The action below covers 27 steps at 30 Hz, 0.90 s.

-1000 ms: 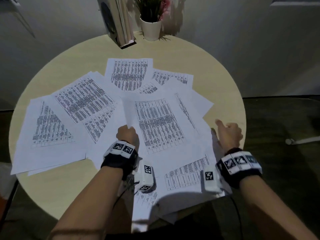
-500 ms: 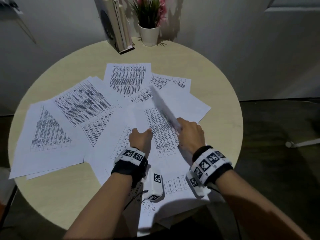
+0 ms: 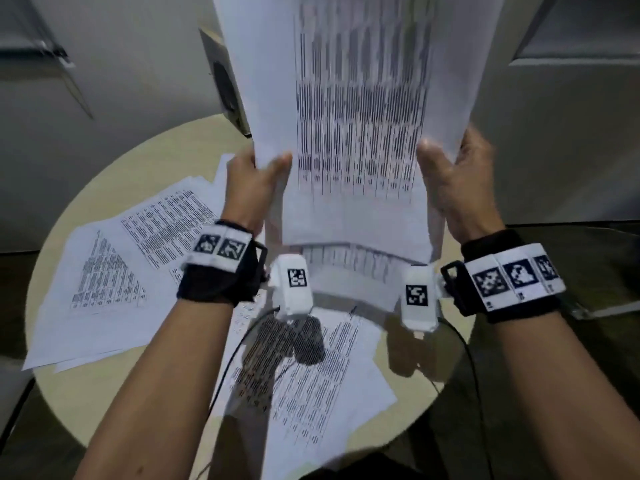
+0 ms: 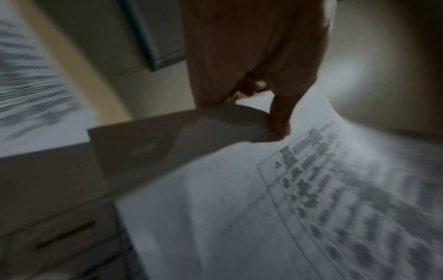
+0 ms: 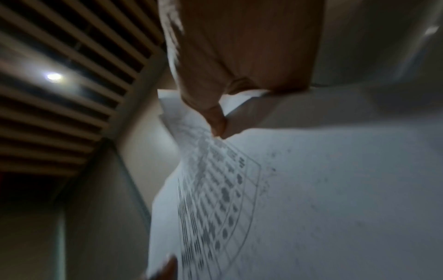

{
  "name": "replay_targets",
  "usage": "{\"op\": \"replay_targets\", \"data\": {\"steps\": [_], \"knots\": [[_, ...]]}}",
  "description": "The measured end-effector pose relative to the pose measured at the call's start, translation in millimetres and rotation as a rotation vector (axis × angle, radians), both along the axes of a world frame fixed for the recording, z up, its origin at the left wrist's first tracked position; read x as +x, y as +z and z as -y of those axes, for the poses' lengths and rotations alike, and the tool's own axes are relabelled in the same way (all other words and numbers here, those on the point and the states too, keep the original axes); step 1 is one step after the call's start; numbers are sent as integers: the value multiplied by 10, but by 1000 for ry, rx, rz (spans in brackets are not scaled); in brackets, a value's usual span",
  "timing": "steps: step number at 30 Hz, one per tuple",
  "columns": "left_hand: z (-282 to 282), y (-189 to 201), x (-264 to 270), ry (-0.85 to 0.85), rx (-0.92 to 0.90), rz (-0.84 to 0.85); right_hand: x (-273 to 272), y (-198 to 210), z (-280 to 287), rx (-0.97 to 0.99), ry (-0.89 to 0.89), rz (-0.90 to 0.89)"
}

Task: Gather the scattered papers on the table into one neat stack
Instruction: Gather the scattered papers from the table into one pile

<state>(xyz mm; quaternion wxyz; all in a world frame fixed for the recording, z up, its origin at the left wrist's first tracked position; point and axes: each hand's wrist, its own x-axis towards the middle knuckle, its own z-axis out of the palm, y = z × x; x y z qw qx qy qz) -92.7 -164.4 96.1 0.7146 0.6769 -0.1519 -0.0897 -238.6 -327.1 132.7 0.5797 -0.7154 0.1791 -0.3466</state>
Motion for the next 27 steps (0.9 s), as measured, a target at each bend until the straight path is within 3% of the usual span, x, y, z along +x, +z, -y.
{"op": "replay_targets", "data": {"steps": [2, 5, 11, 14, 18, 23, 25, 27], "knots": [[-34, 297, 0, 61, -75, 172, 99, 64, -72, -80, -62, 79], [-141, 431, -27, 62, -178, 275, 186, 1, -179, -46, -112, 130], [-493, -169, -93, 96, -50, 65, 108, -599, -492, 142, -86, -75], [-554, -407, -127, 82, 50, -28, 190, -864, -605, 125, -88, -165], [-604, -349, -47, 153, 59, 6, 304, -790, -644, 77, -126, -111], [-665, 3, 41, 230, -98, 231, 360, -538, -743, -126, -203, 85], [-665, -44, 41, 177, -86, 215, 411, -594, -818, -154, -215, 70], [-686, -228, 35, 131, 22, 73, 460, -740, -904, -99, -204, 8]]}}
